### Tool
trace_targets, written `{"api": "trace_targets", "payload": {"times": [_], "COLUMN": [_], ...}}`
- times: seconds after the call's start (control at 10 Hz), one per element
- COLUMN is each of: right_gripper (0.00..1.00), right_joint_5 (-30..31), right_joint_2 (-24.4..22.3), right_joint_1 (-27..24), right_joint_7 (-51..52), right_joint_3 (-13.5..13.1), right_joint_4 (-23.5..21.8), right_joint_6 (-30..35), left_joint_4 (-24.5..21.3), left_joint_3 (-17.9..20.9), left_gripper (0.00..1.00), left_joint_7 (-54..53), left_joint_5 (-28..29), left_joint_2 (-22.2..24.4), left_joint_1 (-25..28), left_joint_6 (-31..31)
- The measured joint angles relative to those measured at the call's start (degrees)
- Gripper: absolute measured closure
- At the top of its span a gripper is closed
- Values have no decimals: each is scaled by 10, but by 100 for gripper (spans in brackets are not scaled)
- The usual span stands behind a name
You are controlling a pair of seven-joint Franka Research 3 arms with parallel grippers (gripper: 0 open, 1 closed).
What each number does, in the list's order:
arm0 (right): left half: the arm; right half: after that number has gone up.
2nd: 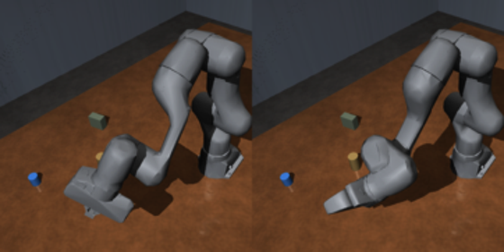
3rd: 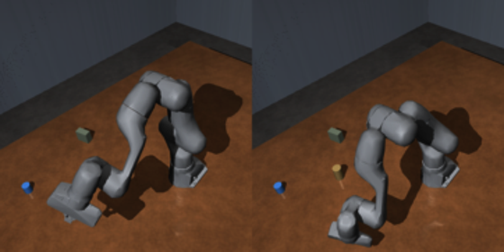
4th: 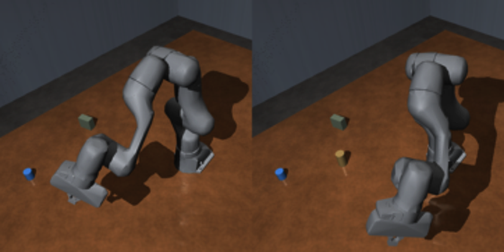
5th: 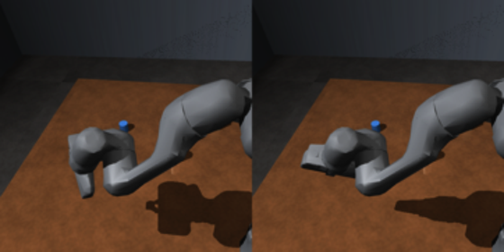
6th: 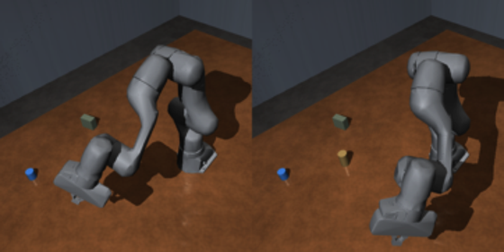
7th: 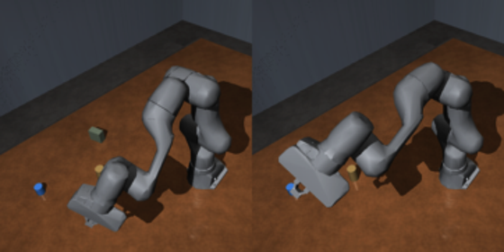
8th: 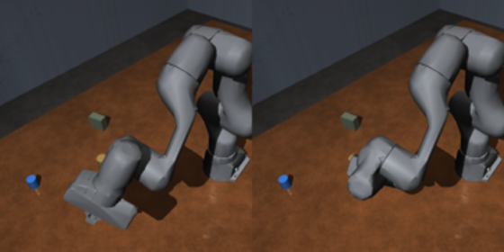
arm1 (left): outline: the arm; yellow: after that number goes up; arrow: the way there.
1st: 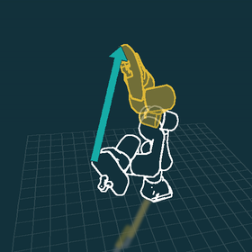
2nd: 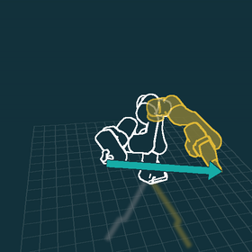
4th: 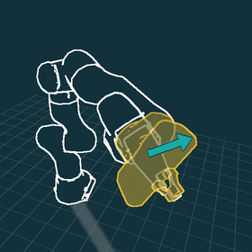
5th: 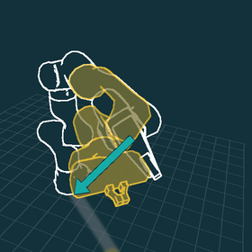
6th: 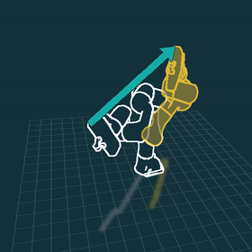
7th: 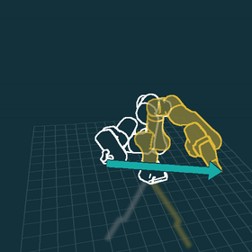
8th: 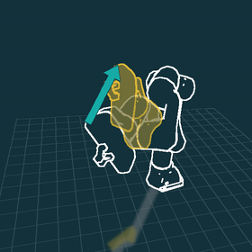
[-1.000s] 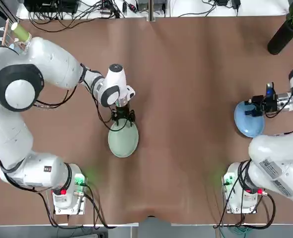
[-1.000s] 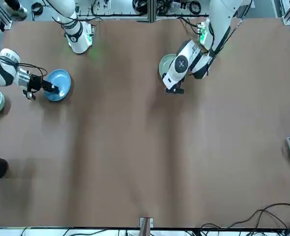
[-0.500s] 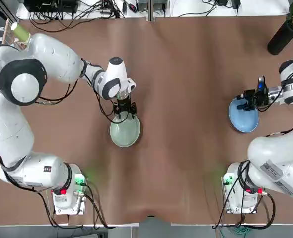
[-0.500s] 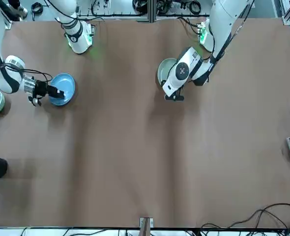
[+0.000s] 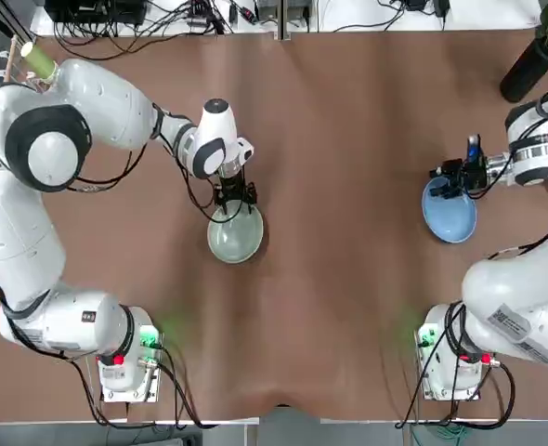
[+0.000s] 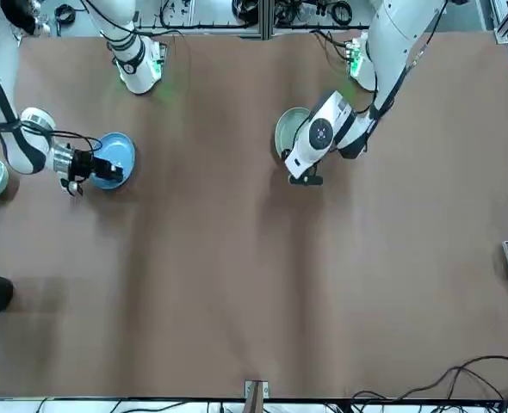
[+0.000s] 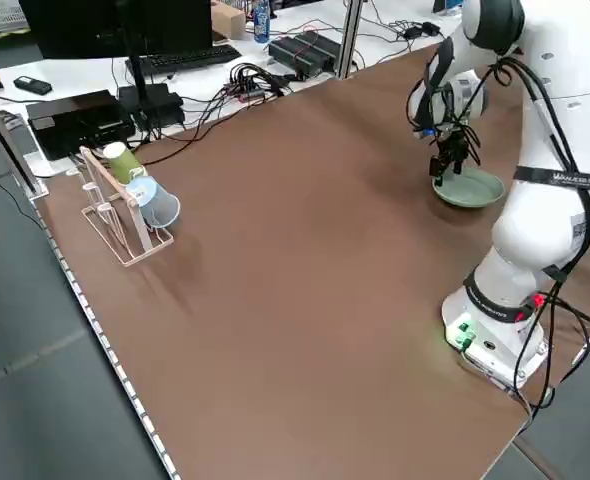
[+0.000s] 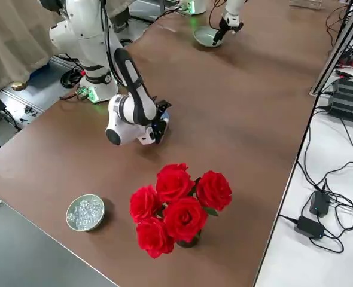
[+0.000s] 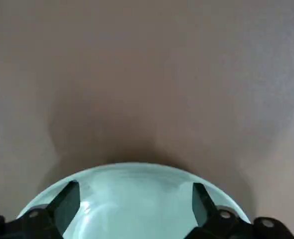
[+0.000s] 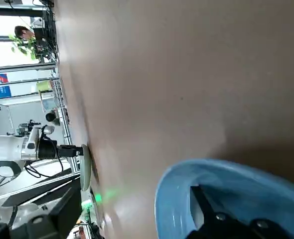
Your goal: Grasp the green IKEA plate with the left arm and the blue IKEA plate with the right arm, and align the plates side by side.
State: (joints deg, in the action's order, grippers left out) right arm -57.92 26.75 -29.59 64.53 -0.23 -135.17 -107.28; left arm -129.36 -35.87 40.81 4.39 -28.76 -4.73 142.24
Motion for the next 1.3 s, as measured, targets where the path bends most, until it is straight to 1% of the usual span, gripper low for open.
{"api": "trace_targets", "payload": {"times": [0.2,0.5,0.7,0.9,1.3], "right_gripper": [4,4,4,4,4], "right_joint_5": [-30,-94,-122,-130,-157], "right_joint_2": [2,4,5,5,5], "right_joint_1": [21,82,113,127,149], "right_joint_7": [1,1,1,1,1], "right_joint_3": [0,0,0,0,0], "right_joint_4": [0,2,3,6,8], "right_joint_6": [-1,-5,-16,-24,-25], "left_joint_4": [13,38,61,92,142], "left_joint_3": [8,12,18,24,24], "left_gripper": [0,0,0,0,0], "left_joint_7": [0,0,0,0,0], "left_joint_5": [11,14,21,35,40], "left_joint_2": [-6,-20,-29,-47,-78], "left_joint_1": [-1,-1,-3,-3,-4], "left_joint_6": [0,-1,0,0,0]}}
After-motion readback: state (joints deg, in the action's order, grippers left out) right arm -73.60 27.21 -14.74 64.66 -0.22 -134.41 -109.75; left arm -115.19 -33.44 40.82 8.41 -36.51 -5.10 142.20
